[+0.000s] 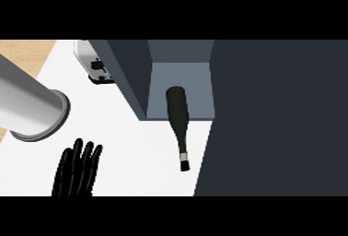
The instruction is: Pick up the wine, place it into the cabinet and close the cabinet
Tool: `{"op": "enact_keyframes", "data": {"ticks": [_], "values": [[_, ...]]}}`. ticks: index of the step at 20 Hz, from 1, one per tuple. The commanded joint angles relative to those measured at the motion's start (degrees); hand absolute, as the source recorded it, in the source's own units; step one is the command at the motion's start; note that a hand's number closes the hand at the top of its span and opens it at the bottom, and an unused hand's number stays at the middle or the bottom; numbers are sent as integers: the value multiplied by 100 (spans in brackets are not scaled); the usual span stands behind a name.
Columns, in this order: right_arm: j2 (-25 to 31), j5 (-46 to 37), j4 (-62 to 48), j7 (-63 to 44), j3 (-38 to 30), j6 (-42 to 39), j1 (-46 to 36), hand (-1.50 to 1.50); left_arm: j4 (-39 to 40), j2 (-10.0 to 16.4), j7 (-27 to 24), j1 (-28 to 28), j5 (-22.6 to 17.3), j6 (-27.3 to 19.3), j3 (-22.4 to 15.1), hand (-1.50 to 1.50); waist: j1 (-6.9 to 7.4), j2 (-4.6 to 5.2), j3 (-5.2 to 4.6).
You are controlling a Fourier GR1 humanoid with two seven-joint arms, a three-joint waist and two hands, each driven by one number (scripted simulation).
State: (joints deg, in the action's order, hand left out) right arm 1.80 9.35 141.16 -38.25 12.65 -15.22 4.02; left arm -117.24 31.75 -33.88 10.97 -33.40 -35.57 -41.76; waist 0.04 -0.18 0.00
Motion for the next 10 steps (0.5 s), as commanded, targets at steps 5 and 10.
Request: {"op": "enact_keyframes", "data": {"ticks": [5,10], "values": [[-178,738,530,-749,955,364,375,150,-252,486,-21,288,-529,529,1084,-150,8,3,-3],[-42,255,512,-606,1720,-186,153,150,-553,793,-164,860,-890,921,1582,-150,55,-12,-4]]}}
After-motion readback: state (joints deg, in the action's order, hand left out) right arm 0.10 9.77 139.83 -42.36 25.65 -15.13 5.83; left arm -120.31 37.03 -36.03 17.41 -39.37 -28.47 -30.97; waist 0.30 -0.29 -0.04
